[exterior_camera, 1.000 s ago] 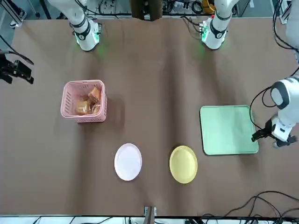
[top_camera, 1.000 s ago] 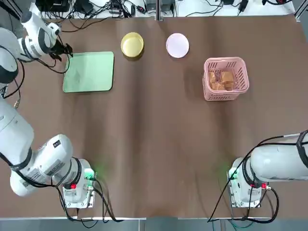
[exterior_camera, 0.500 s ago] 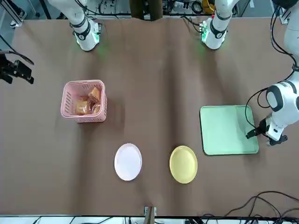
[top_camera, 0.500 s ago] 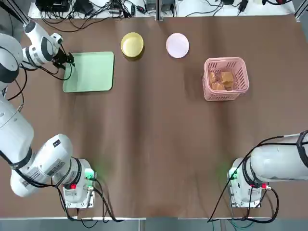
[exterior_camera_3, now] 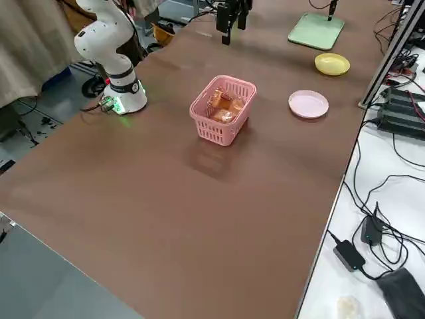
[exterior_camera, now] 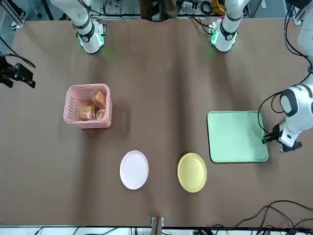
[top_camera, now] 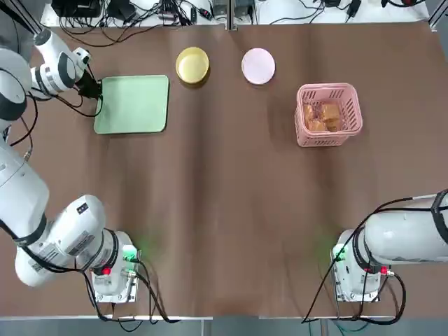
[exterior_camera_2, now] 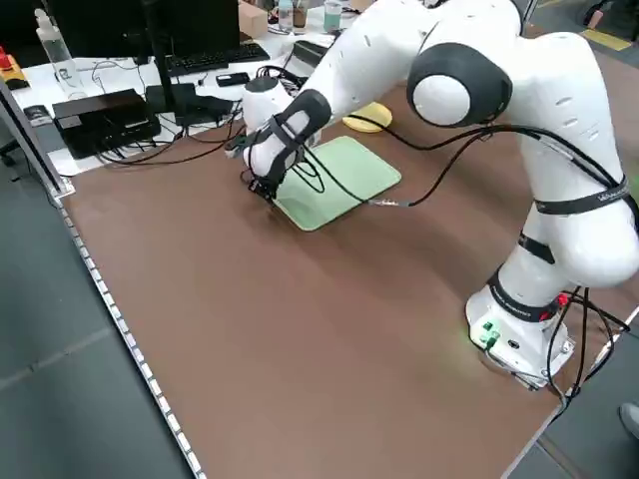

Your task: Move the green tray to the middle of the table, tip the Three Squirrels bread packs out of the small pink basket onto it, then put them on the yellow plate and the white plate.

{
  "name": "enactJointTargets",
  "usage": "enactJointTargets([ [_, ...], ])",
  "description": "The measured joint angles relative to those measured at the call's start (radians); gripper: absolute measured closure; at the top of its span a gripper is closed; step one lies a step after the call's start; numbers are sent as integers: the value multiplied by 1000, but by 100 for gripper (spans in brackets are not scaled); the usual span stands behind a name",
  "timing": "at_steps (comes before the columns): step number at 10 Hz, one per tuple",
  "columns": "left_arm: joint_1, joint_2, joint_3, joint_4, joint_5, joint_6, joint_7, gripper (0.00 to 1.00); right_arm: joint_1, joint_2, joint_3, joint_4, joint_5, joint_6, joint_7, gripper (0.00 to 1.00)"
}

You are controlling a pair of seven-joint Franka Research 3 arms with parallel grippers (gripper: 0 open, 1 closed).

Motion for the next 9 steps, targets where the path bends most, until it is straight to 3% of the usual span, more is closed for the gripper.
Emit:
enactJointTargets([
  [3,8,-45,-5,-53,5,-80,116,91,0,0,0,0,0,-2,0,1],
  [6,35,-146,-22,-220,5,-84,208,92,0,0,-1,0,0,-2,0,1],
  [9,41,-215,-150,-372,9,-93,215,92,-1,0,-1,0,0,-3,0,1],
])
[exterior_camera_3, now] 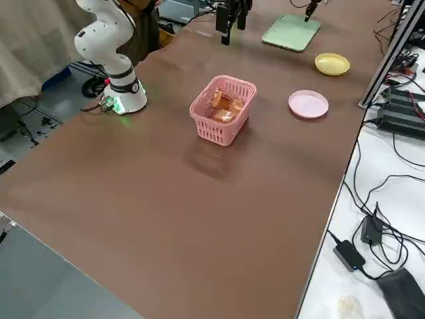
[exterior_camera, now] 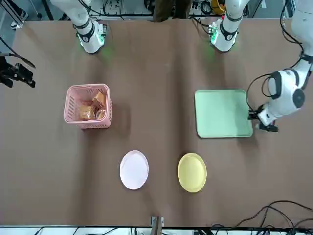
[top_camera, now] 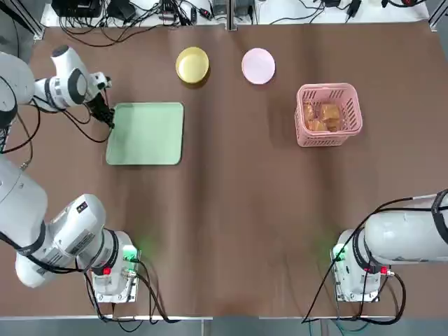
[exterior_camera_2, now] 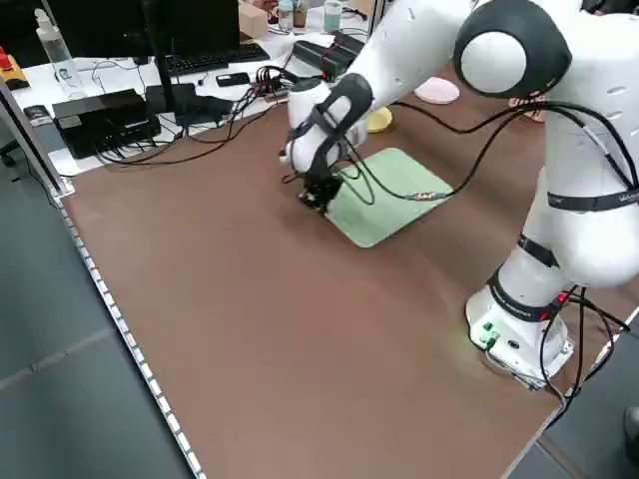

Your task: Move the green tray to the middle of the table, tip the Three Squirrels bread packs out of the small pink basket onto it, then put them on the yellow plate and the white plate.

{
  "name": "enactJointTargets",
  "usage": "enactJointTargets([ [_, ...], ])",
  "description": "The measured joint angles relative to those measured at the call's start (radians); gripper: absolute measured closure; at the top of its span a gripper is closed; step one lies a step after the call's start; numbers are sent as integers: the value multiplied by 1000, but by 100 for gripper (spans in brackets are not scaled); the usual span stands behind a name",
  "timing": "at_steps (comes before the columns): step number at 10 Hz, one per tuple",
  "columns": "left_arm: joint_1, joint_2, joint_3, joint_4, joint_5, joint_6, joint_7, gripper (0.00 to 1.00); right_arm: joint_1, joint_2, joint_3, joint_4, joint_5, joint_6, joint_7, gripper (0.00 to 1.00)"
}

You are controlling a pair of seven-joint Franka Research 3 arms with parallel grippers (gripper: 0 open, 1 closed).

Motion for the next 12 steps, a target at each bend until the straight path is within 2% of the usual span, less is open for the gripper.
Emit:
enactJointTargets([
  [1,-1,1,-68,-25,0,-1,-34,93,0,0,0,0,0,0,0,1],
  [3,-21,38,-233,-49,0,-1,-225,94,1,0,2,0,0,0,0,1],
  [4,-67,60,-289,-44,0,1,-329,94,1,0,3,0,0,0,0,1],
  [6,-213,78,-300,-1,0,6,-497,94,2,0,4,0,1,0,0,1],
  [8,-298,121,-296,75,0,6,-596,94,10,0,6,0,2,0,0,1],
  [11,-329,171,-280,116,0,6,-623,94,17,0,8,0,2,-15,0,1],
  [12,-324,171,-278,119,0,6,-623,89,17,0,8,0,2,-16,0,1],
])
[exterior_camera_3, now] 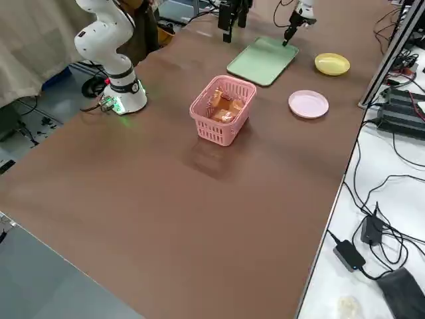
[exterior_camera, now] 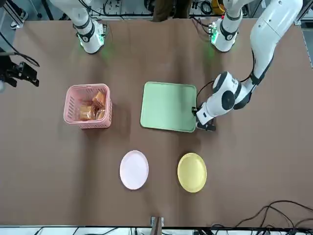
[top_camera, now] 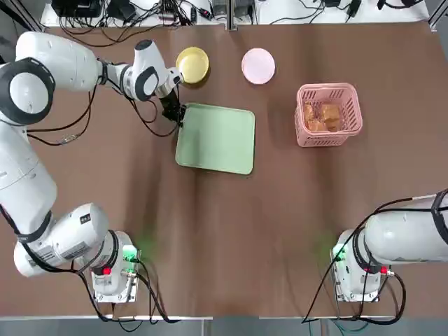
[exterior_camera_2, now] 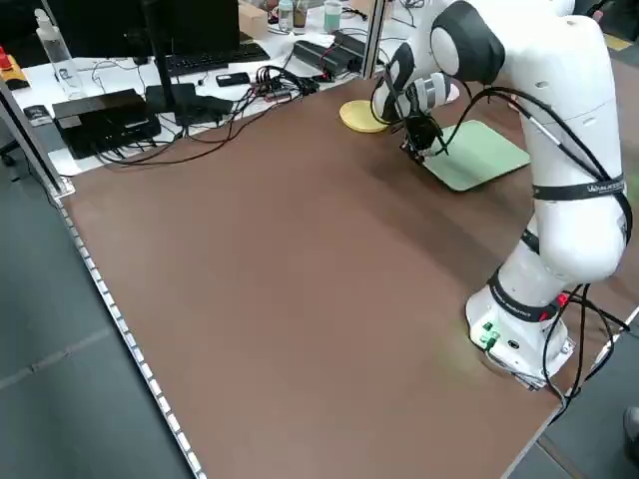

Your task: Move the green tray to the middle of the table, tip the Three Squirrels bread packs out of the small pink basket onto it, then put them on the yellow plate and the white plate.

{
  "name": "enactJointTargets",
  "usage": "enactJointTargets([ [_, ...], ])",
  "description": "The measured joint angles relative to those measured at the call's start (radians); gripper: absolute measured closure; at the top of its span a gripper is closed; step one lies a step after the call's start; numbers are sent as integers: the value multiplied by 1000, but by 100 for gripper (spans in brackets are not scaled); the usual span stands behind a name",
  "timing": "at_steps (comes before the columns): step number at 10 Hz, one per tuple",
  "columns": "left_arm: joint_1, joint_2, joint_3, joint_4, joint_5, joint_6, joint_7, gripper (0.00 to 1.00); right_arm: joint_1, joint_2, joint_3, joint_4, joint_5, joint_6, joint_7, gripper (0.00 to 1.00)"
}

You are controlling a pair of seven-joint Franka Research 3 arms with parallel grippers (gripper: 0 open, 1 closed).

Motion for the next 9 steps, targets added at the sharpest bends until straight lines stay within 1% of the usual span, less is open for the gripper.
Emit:
enactJointTargets([
  [1,11,-3,0,14,0,0,0,77,0,0,0,0,0,-1,0,1],
  [2,24,-13,0,41,0,-10,0,59,0,0,0,0,0,-2,0,1],
  [3,32,-26,-1,87,0,-65,-2,44,0,0,-1,-1,0,-3,0,1],
  [4,35,-40,-1,160,0,-172,-3,31,0,0,-1,-3,0,-4,0,1],
  [5,43,-57,-2,262,0,-316,-3,16,0,0,-1,-9,0,-6,0,1],
  [6,71,-73,-7,373,0,-467,20,3,0,0,0,-22,1,-6,-1,1],
  [7,113,-93,-17,470,1,-601,63,0,5,-1,1,-42,2,-6,-2,2],
  [8,155,-128,-24,551,3,-715,106,0,26,-4,2,-67,5,-5,-4,4],
  [9,200,-171,-26,609,3,-799,149,0,66,-15,3,-109,7,17,-4,4],
])
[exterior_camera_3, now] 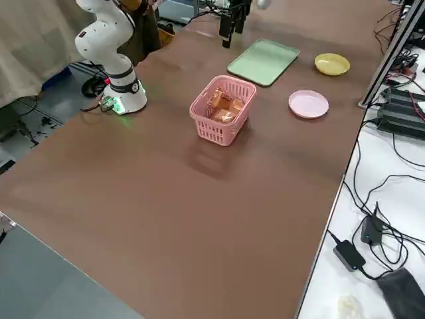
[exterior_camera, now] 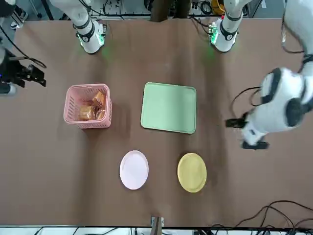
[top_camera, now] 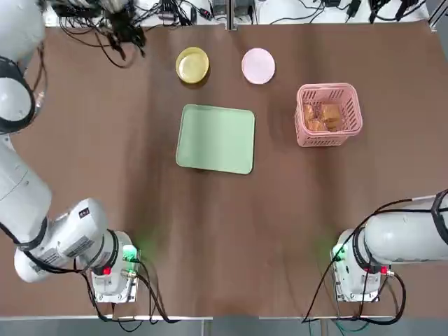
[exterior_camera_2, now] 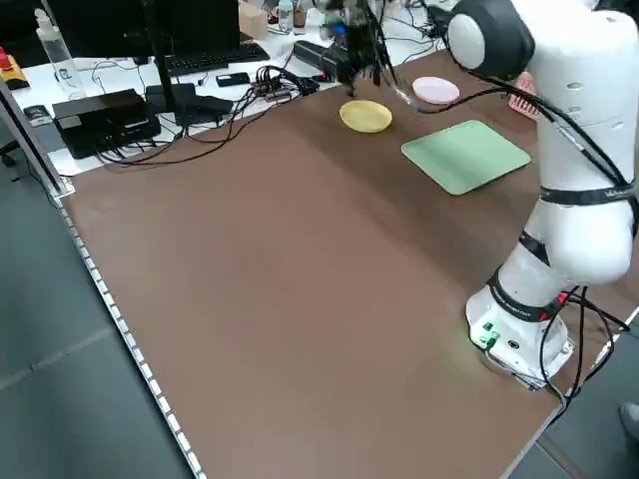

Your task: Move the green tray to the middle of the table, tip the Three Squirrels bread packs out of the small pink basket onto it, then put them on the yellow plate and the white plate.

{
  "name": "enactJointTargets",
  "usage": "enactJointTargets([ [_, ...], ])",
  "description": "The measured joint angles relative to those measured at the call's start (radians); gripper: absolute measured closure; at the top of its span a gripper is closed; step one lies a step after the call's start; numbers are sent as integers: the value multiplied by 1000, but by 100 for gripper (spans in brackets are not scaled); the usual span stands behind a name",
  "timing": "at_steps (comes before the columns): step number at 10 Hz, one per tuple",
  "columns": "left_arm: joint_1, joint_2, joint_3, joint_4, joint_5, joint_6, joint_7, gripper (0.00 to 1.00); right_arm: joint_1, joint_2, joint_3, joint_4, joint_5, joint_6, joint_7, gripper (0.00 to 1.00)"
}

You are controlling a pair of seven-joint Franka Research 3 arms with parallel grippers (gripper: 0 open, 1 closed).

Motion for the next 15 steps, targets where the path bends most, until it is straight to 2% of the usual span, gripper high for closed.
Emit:
enactJointTargets([
  [2,62,-67,-2,66,-1,-83,40,0,76,-48,2,-178,1,143,3,4],
  [4,69,-78,-2,123,-11,-119,39,0,137,-74,3,-369,1,307,5,5],
  [6,58,-77,15,137,-12,-131,39,0,207,-73,3,-496,1,462,39,5],
  [7,6,-81,88,150,-16,-131,40,0,252,-70,3,-538,2,522,79,6],
  [9,-237,-110,394,175,-118,-127,48,0,344,-38,4,-591,2,624,183,6],
  [12,-577,-205,875,178,-303,-114,154,0,399,90,4,-604,2,730,261,10],
  [13,-646,-235,975,164,-321,-114,161,0,401,128,4,-605,2,754,263,12],
  [15,-667,-289,1011,110,-323,-82,156,0,401,174,2,-607,2,763,263,17],
])
